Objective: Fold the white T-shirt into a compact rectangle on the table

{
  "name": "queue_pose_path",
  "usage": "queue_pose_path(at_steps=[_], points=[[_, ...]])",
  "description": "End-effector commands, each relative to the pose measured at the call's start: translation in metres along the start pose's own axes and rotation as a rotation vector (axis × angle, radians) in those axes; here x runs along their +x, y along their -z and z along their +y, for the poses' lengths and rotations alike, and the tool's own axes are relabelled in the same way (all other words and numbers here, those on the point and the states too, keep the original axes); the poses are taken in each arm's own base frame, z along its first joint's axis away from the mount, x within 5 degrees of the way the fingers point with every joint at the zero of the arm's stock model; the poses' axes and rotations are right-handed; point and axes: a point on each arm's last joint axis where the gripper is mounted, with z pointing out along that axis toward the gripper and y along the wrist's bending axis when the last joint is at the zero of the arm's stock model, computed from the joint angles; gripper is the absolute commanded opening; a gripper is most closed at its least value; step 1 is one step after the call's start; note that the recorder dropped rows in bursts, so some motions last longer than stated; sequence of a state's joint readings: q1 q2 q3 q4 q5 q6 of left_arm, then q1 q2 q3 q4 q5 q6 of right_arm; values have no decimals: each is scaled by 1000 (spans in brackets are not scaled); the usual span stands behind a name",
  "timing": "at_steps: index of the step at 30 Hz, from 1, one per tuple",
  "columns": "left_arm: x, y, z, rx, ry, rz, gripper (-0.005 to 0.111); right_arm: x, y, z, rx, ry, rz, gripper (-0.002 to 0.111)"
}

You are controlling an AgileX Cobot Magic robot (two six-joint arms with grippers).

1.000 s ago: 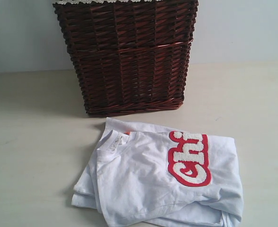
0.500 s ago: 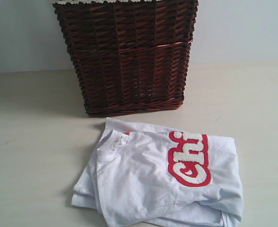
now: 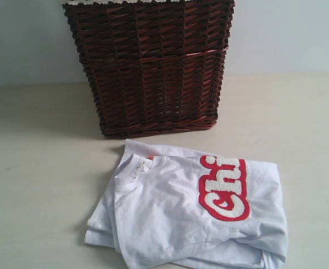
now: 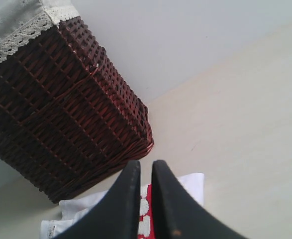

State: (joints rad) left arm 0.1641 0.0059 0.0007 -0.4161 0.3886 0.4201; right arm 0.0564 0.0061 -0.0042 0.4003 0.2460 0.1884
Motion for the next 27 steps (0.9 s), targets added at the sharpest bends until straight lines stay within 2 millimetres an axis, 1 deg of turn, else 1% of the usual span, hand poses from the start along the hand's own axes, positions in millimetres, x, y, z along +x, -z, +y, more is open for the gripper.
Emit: queue_pose_path(at_steps=[1, 21, 24, 27], points=[[-1, 0, 0, 0, 14, -12, 94, 0, 0, -1, 1, 5, -14, 10], [-1, 0, 0, 0, 14, -12, 94, 0, 0, -1, 1, 5, -14, 10], [-1, 0, 0, 0, 14, -12, 94, 0, 0, -2, 15, 62, -16, 10], [-1, 0, 0, 0, 14, -12, 94, -1, 0, -4, 38, 55, -22, 10]])
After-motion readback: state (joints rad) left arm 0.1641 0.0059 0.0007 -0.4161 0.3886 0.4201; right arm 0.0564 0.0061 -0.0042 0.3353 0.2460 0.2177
